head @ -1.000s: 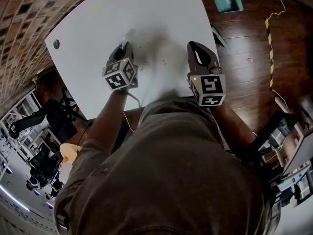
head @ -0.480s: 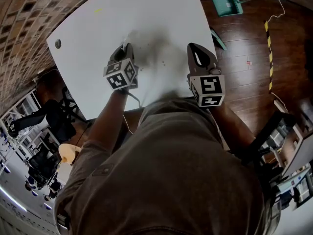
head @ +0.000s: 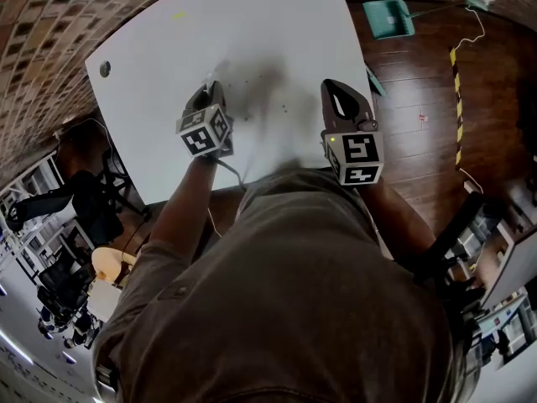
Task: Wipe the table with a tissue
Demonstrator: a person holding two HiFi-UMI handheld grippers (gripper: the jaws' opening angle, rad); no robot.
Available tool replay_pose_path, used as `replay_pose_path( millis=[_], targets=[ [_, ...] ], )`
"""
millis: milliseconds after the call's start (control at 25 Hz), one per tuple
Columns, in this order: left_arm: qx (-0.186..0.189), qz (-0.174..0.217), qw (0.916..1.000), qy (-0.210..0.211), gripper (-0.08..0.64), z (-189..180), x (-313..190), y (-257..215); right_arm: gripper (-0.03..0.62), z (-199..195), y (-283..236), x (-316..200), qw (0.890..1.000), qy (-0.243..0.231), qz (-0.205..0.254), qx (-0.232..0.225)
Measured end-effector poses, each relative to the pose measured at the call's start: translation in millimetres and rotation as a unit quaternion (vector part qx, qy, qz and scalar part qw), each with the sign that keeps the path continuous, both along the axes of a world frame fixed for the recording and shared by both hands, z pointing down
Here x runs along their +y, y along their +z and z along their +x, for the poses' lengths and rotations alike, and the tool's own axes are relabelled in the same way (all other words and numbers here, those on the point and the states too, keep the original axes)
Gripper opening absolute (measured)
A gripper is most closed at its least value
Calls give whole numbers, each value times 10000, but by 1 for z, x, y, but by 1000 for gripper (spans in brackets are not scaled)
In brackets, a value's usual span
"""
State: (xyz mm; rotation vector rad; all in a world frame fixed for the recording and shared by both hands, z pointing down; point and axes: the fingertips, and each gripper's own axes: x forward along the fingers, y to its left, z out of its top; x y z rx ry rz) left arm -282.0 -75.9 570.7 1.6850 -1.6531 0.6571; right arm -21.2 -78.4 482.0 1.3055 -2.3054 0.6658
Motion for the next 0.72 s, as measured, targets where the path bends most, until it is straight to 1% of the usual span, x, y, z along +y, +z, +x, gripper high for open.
replay_pose_path(
  millis=[200,400,480,600,720],
  targets=[
    [53,176,9995,-258,35,-11,11,-11,14,-2,-2,5,10000,-38,26,62],
    [130,267,9990,-345,35,-11,23,-16,14,-3,-7,12,9999,-78,55,103],
    [208,230,9988,-374,35,-9,27,-11,14,-4,-7,13,9998,-102,38,141],
    [355,77,9986,-385,35,-5,31,4,14,-5,-7,13,9998,-95,48,142],
    [392,-35,9986,-347,35,-2,32,12,14,-6,-6,13,9999,-79,59,122]
  ],
)
